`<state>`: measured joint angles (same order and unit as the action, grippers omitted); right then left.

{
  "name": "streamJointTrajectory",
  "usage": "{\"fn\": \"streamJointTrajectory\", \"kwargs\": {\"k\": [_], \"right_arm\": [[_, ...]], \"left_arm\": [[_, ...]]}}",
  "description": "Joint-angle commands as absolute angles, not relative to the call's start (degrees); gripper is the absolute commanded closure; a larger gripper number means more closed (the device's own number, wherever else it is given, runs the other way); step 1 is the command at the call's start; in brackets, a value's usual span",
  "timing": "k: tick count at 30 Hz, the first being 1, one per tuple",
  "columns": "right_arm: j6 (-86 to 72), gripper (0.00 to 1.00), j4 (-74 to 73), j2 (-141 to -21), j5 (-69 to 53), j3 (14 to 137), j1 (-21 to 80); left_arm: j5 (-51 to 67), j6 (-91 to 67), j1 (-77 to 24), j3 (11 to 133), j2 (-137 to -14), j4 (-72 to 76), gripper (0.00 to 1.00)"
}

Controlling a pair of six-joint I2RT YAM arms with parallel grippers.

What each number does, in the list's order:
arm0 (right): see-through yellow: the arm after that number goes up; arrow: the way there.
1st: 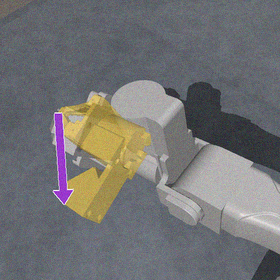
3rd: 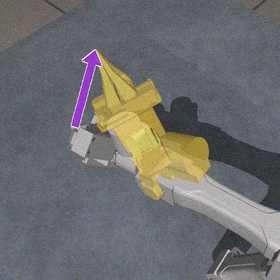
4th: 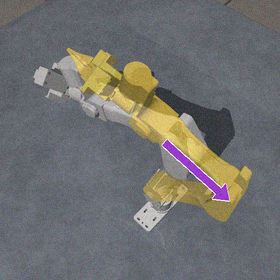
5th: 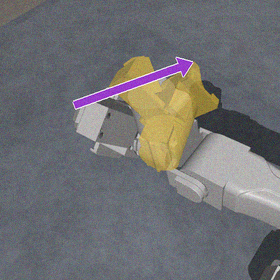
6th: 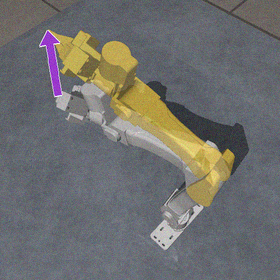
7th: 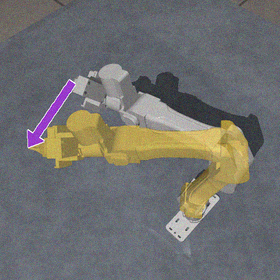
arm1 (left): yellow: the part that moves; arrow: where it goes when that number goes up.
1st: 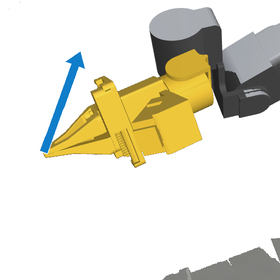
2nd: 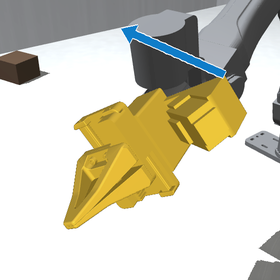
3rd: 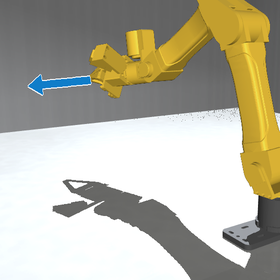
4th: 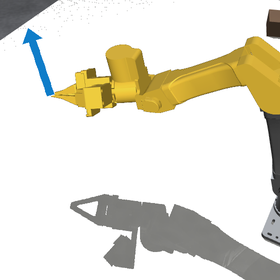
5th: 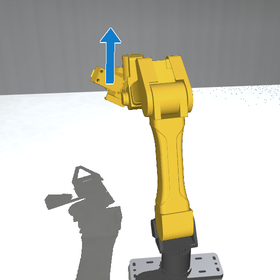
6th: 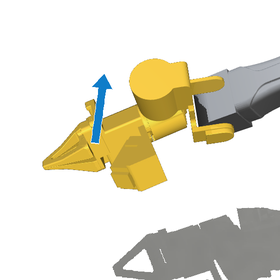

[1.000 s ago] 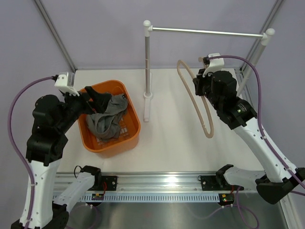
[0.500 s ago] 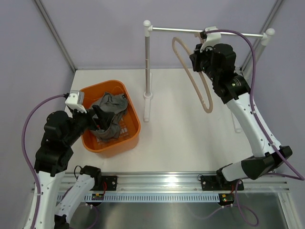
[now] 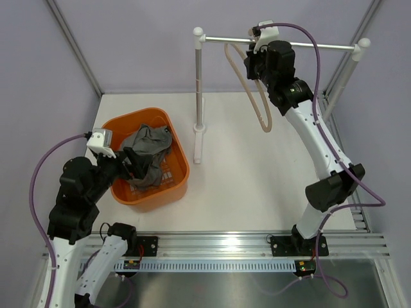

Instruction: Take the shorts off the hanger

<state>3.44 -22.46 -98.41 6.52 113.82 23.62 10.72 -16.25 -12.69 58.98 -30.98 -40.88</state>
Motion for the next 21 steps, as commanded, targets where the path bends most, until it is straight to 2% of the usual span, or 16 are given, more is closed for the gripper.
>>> {"fn": "streamJointTrajectory", "kwargs": {"k": [1,8,21], "right_arm": [[3.9,1.0,-18.5,-101.2,7.9,119.6,23.4],[2.8,1.0,-21.1,-107.9,8.2,127.2,23.4],[-1.4,0.98,-19.4,-104.9,8.9,119.4,23.4]], "left_arm": [[9.1,-14.9,-12.8,58.5,-29.8,-38.2,0.01],[8.5,-14.7,-12.8,58.2,-30.1,-38.1,0.01],[8.7,-14.8,-12.8,58.7,-30.7,-38.6,0.01]]}}
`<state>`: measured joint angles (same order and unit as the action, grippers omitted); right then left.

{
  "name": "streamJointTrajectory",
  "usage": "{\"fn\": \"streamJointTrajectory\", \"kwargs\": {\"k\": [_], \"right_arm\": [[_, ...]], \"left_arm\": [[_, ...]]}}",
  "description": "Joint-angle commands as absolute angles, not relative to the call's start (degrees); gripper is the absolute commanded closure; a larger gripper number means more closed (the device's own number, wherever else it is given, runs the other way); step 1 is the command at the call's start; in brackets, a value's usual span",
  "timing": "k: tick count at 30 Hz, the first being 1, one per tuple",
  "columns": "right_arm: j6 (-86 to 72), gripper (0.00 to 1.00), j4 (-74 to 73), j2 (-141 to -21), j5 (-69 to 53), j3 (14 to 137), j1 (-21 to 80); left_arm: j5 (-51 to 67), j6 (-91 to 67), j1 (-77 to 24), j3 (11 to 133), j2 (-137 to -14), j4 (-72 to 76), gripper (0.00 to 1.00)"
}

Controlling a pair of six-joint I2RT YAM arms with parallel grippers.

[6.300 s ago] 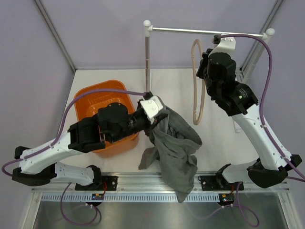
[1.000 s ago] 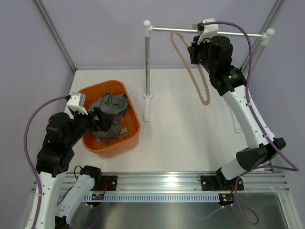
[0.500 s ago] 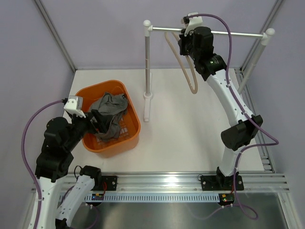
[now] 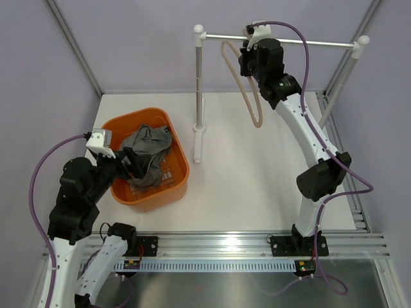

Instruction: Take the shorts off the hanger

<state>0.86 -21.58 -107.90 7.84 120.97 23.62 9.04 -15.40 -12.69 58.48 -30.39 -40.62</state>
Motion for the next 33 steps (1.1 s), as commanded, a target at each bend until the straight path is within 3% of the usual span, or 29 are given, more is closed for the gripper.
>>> {"fn": "streamJointTrajectory", "kwargs": {"k": [1,9,13,14,17,28,33], "right_arm": [[-1.8,0.97,-19.3,-104.2,8.8,118.8,23.5],[-3.0,0.89,-19.5,-102.4,8.8,115.9,23.4],[-3.4,0.71,-18.9,-100.7,9.1,114.6,23.4],[-3.4,0.62,-18.9,-100.2,9.1,114.3,23.4],[-3.8,0.57,-19.1,-99.2,9.0,114.1,23.5],[-6.4,0.48,-20.1,-89.8,10.5,109.1,23.4],[-8.5,0.46,-20.1,-81.4,13.9,100.6,23.5]], "left_arm": [[8.7,-14.8,-12.8,58.7,-30.8,-38.6,0.01],[9.0,-15.2,-12.8,58.8,-30.8,-38.8,0.01],[9.3,-15.4,-12.8,58.8,-30.8,-38.8,0.01],[9.4,-15.5,-12.8,58.7,-30.8,-38.8,0.01],[9.5,-15.6,-12.8,58.5,-30.9,-38.8,0.01],[8.7,-15.7,-12.8,58.4,-31.9,-38.6,0.01],[9.2,-16.2,-12.8,58.1,-32.9,-38.0,0.01]]}}
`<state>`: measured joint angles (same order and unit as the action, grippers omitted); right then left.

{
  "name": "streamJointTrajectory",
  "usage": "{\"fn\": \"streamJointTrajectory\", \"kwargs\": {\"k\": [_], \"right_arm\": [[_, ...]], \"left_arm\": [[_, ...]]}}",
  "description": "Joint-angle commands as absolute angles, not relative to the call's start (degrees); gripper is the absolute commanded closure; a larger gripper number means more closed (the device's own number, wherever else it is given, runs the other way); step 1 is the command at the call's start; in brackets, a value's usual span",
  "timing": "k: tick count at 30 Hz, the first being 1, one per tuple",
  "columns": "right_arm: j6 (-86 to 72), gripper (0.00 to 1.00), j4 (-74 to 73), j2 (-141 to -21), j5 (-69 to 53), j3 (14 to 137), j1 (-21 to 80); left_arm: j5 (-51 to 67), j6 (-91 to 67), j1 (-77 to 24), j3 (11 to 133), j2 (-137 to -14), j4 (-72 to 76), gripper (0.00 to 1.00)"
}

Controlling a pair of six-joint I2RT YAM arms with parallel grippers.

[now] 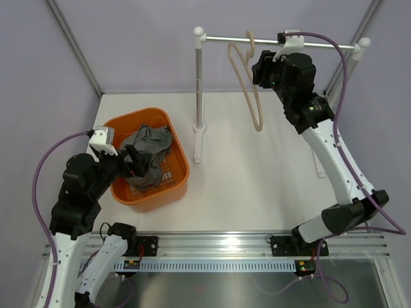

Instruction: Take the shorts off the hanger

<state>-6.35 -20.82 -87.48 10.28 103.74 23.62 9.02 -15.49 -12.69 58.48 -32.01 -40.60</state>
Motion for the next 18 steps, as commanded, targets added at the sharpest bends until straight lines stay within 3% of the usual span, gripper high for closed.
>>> {"fn": "streamJointTrajectory", "kwargs": {"k": [1,11,14,15,18], "right_arm": [[-9.2,0.45,-20.1,-77.9,14.2,98.9,23.4],[-17.0,0.38,-27.7,-54.9,17.1,80.0,23.5],[-19.4,0.18,-31.5,-49.6,18.5,75.5,23.5],[-20.4,0.01,-32.9,-48.4,19.2,74.4,23.5],[-22.1,0.0,-35.9,-44.8,20.5,71.2,23.5]], "left_arm": [[9.7,-16.5,-12.8,57.9,-33.0,-37.7,0.01],[11.8,-17.9,-12.8,53.5,-36.0,-33.3,0.02],[9.0,-16.9,-13.0,52.3,-36.4,-33.5,0.02],[8.2,-16.5,-13.1,51.5,-36.4,-33.6,0.02],[5.5,-16.2,-13.4,49.7,-35.5,-33.0,0.02]]}}
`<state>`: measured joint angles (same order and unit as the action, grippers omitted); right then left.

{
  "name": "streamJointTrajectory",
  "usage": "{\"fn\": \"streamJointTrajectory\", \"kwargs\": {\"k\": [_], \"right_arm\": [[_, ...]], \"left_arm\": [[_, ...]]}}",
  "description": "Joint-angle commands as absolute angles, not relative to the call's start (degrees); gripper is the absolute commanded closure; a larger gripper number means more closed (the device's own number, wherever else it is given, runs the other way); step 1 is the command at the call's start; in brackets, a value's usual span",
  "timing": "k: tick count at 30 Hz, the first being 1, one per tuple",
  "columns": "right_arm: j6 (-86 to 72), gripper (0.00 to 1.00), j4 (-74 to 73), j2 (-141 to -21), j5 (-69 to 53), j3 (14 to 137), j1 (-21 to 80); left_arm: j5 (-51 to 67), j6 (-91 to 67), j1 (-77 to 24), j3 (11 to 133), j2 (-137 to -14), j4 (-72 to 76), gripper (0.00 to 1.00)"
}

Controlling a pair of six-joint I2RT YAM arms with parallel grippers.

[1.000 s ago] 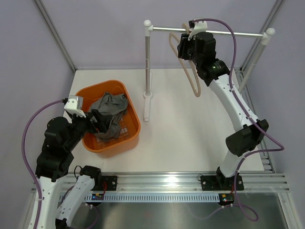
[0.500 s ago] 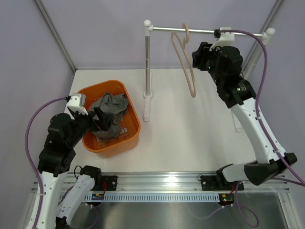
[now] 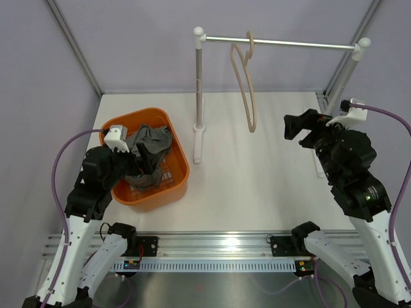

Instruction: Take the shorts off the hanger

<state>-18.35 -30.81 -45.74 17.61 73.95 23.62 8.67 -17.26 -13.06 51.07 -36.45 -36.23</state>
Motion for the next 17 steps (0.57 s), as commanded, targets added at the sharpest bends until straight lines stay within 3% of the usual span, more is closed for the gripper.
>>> {"fn": "streamJointTrajectory", "kwargs": {"k": [1,17], "right_arm": [[-22.4,0.01,-36.6,-43.5,20.6,70.1,23.5],[-23.6,0.0,-35.0,-36.8,19.2,61.2,23.4]], "left_arm": [[5.1,-16.1,-13.5,49.1,-34.9,-32.4,0.02],[1.7,-15.6,-14.6,47.4,-31.6,-34.0,0.02]]}}
